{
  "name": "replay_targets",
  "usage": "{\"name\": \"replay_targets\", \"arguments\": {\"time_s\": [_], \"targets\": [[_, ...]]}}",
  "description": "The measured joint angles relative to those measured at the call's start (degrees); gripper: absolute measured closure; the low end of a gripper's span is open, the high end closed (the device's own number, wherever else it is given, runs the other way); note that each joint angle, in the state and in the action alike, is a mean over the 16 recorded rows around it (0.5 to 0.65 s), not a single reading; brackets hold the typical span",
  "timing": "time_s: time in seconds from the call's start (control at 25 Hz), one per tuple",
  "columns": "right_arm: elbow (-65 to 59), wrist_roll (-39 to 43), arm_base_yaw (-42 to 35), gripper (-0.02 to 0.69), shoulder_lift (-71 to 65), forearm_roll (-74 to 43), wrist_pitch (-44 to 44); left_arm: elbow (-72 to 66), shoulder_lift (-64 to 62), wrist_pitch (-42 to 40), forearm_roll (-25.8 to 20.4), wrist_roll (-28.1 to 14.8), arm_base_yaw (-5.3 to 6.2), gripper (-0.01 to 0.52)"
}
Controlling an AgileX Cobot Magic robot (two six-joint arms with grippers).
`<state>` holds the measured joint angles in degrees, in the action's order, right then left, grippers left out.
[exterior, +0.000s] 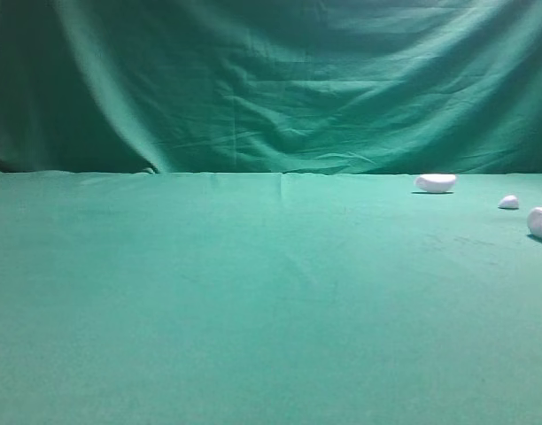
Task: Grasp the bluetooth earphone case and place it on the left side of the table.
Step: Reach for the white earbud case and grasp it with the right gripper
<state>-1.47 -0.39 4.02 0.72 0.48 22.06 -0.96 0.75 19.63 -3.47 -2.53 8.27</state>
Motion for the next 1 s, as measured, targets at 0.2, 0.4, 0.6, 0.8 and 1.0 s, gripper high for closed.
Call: {"name": "replay_targets", "arguments": {"time_s": [0.2,0.4,0.6,0.8,1.0], "targets": [[0.0,0.0,0.0,0.665,0.0,0.0,0.0,0.0,0.0,0.0,0.0,0.0,0.00,0.514],[0.0,0.0,0.0,0.665,0.0,0.0,-0.1,0.0,0.0,0.0,0.0,0.0,0.00,0.514],[-0.1,0.5,0.0,0.665,0.0,1.6,-3.9,0.0,0.0,0.0,0.0,0.0,0.00,0.514],[0.4,1.3,0.0,0.665,0.0,4.7,-11.6,0.0,0.0,0.0,0.0,0.0,0.00,0.514],[4.7,1.4,0.0,0.665,-1.8,7.7,-14.8,0.0,0.0,0.0,0.0,0.0,0.00,0.514]]}}
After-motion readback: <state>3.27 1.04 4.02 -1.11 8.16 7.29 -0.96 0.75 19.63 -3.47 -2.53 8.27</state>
